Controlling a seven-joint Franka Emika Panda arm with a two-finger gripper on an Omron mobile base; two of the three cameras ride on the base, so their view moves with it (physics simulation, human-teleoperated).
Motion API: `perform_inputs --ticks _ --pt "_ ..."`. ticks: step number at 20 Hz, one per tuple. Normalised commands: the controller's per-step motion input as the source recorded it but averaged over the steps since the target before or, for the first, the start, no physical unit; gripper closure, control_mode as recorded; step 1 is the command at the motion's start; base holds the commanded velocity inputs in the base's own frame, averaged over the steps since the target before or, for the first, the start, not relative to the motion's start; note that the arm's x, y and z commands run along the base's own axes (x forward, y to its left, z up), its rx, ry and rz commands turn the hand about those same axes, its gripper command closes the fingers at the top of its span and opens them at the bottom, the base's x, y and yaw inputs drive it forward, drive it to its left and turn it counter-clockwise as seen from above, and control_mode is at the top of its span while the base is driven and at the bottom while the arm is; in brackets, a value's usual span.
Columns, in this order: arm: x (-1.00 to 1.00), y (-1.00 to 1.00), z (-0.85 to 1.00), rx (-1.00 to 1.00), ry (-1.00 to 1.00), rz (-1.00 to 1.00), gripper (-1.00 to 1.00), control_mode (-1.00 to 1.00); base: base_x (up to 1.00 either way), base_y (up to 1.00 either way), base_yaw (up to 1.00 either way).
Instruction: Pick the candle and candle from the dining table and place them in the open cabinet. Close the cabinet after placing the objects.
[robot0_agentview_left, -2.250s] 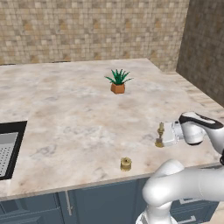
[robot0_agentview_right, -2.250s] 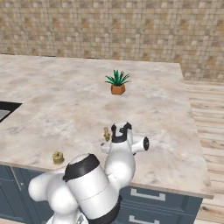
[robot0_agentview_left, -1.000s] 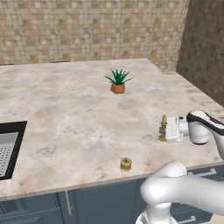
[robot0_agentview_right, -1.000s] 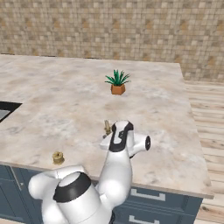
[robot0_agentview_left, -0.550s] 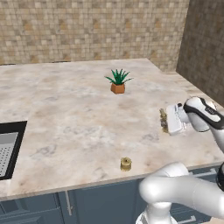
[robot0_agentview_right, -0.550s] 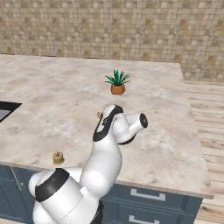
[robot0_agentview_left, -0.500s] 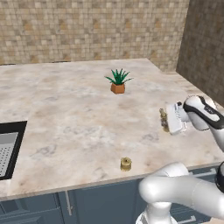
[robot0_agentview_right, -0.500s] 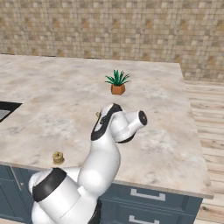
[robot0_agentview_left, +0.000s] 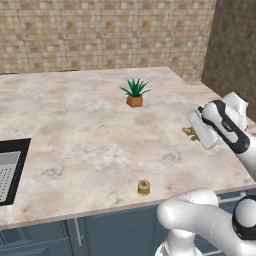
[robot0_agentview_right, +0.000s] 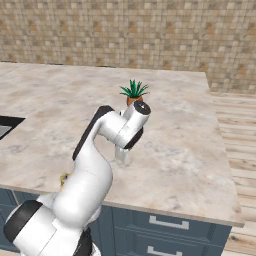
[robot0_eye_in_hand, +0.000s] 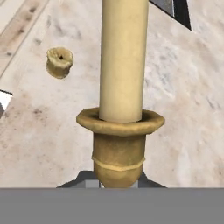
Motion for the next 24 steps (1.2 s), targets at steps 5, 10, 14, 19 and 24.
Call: perform_inputs --ticks 5,10,14,19,24 --pt "-0.42 0.25 0.09 -0.41 -0.23 0.24 1.0 -1.0 0.0 0.0 0.0" --pt "-0.03 0.19 0.0 -0.36 -0.24 0.25 1.0 -1.0 0.0 0.0 0.0" --pt "0.01 0.13 0.0 -0.36 -0.22 0.16 1.0 -1.0 0.0 0.0 0.0" --pt "0.0 0.1 0.0 -0.34 -0.2 0.16 1.0 -1.0 0.0 0.0 0.0" --pt "0.0 0.15 0.0 -0.29 -0.17 0.25 1.0 -1.0 0.0 0.0 0.0"
